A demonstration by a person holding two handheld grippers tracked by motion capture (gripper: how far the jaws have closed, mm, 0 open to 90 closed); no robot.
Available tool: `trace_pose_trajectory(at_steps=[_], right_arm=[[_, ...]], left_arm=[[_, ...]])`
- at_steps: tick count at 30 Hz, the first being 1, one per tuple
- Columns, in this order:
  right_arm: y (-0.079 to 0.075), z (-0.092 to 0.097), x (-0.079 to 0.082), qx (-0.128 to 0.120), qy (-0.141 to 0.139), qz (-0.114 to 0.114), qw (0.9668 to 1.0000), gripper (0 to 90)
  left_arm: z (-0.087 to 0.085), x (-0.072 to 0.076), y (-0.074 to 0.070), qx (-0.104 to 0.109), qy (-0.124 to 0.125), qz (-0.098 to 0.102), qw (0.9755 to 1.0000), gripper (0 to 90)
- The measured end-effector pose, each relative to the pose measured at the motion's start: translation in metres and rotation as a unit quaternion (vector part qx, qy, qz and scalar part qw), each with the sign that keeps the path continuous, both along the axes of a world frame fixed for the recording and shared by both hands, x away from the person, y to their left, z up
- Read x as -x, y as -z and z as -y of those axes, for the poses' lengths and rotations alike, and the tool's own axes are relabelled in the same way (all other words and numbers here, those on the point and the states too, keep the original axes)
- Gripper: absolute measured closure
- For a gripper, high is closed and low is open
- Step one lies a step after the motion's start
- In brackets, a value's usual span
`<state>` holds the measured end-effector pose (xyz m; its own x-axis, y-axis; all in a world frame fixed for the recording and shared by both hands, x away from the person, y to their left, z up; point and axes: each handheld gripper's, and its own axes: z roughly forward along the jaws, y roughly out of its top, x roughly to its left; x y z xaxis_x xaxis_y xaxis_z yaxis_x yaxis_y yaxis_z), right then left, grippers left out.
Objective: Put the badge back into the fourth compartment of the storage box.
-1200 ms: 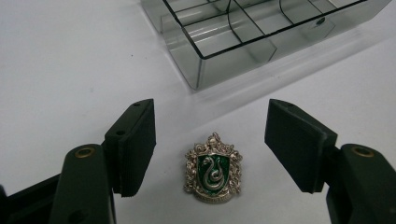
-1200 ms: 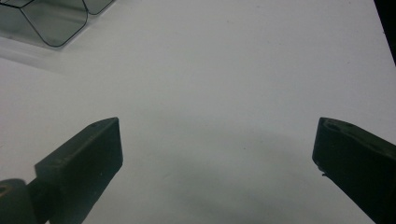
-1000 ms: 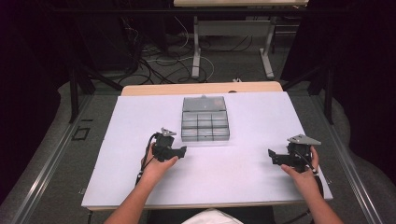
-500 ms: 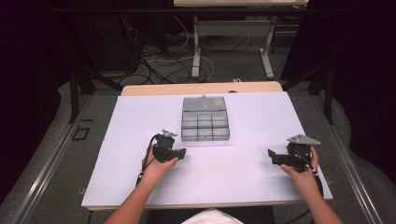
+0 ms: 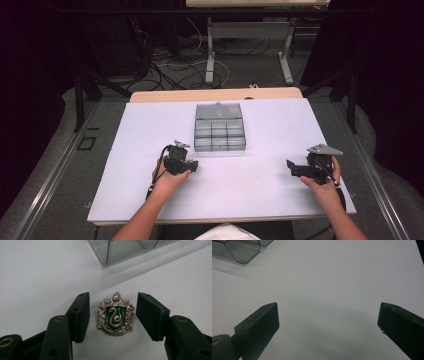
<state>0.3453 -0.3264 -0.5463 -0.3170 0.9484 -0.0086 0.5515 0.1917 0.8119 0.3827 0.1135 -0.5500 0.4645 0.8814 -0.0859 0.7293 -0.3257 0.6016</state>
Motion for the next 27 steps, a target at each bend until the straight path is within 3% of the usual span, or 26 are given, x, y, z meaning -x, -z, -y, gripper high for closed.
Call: trace_pose_trajectory(at_steps=[14, 27], right_arm=[[0.0002, -0.0003, -0.0008, 0.002, -0.002, 0.000, 1.0000, 3.9], [0.0002, -0.0001, -0.0008, 0.002, -0.003, 0.001, 1.0000, 4.2]], left_arm=[[-0.0010, 0.0004, -0.0009, 0.001, -0.006, -0.004, 1.0000, 56.3], [-0.0012, 0.0005, -0.0010, -0.002, -0.002, -0.002, 1.0000, 57.3]])
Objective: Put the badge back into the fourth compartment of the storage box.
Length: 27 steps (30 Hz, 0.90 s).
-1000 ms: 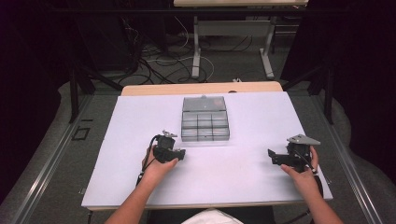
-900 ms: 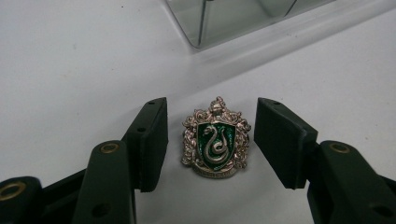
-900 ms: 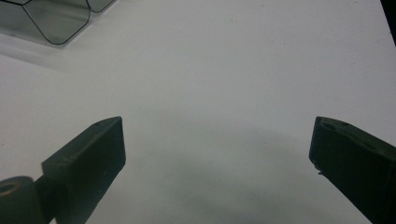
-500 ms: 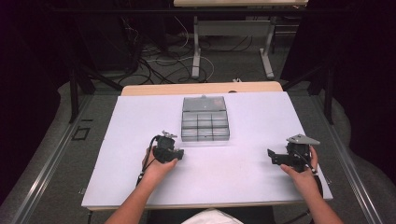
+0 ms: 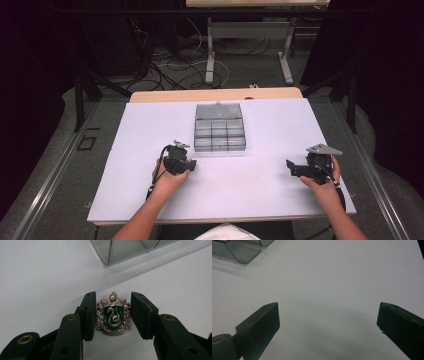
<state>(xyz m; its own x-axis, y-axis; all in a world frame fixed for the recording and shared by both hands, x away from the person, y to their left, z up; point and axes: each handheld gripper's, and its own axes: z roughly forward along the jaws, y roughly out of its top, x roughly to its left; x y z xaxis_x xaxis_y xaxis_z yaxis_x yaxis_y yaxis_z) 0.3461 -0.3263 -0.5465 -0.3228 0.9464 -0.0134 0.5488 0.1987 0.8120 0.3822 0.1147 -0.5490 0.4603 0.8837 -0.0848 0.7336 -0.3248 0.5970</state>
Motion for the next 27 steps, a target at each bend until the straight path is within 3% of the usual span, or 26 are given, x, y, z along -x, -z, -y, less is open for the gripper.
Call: trace_pose_trajectory(at_steps=[27], right_arm=[[0.0015, 0.0015, -0.0028, -0.009, 0.002, -0.001, 1.0000, 4.3]], left_arm=[[-0.0035, -0.0011, -0.0027, 0.025, -0.002, -0.003, 0.9997, 57.6]])
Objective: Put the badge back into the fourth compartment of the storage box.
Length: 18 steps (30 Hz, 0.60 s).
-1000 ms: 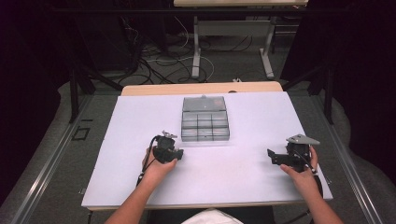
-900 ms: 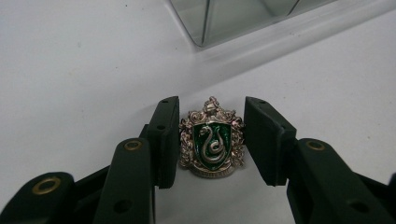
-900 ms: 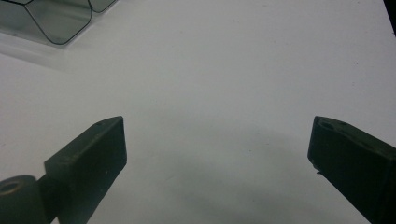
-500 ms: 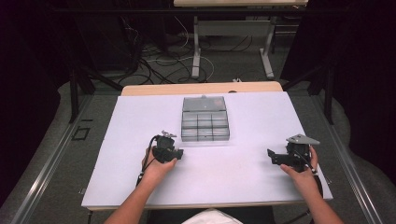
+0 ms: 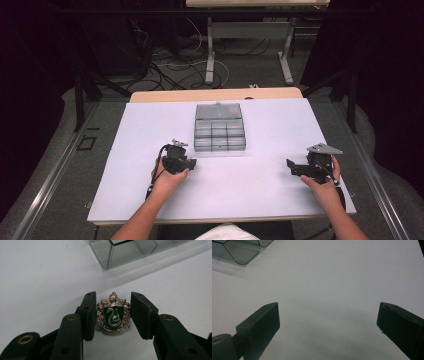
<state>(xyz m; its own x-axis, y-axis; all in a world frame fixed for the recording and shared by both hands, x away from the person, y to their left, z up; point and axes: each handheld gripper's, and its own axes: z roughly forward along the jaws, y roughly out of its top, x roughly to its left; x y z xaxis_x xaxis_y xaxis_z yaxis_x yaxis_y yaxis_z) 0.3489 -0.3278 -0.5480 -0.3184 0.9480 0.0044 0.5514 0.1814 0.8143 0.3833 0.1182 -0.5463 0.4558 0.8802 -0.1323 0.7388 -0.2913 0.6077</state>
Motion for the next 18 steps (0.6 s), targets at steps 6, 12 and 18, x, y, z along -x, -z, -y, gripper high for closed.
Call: trace_pose_trajectory(at_steps=[6, 12, 18], right_arm=[[0.001, 0.000, -0.001, 0.000, -0.002, -0.004, 1.0000, 4.3], [0.000, 0.000, -0.001, -0.002, 0.000, -0.001, 1.0000, 4.3], [0.000, 0.000, 0.000, 0.000, 0.001, 0.000, 1.0000, 4.3]], left_arm=[[-0.002, 0.000, -0.002, 0.006, -0.001, 0.003, 1.0000, 57.6], [-0.007, 0.000, -0.008, 0.014, -0.005, 0.013, 0.9998, 57.6], [-0.009, 0.001, -0.016, 0.023, -0.012, 0.028, 0.9993, 57.6]])
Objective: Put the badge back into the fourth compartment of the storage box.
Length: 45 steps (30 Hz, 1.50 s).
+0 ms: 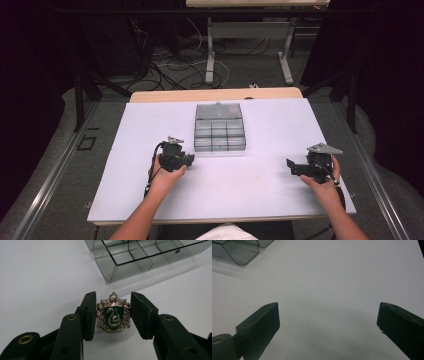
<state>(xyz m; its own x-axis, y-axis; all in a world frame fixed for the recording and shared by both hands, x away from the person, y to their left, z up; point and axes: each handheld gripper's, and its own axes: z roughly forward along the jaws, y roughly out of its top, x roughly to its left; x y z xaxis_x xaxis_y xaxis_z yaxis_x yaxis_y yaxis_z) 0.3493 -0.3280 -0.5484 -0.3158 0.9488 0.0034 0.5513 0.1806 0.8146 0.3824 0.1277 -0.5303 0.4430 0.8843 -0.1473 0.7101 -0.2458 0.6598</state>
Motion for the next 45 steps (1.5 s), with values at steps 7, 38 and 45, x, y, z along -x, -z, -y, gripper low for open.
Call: trace_pose_trajectory(at_steps=[7, 38, 45], right_arm=[[0.000, 0.001, 0.001, 0.002, -0.002, 0.001, 1.0000, 4.3], [-0.001, -0.001, 0.001, 0.001, -0.001, 0.003, 1.0000, 4.3], [-0.001, -0.001, 0.001, -0.002, -0.002, 0.004, 1.0000, 4.3]], left_arm=[[0.000, 0.000, -0.008, 0.013, -0.003, 0.017, 0.9998, 57.6], [0.026, -0.016, -0.037, 0.029, 0.007, 0.036, 0.9989, 57.7], [0.033, -0.024, -0.039, 0.025, 0.007, 0.034, 0.9991, 57.6]])
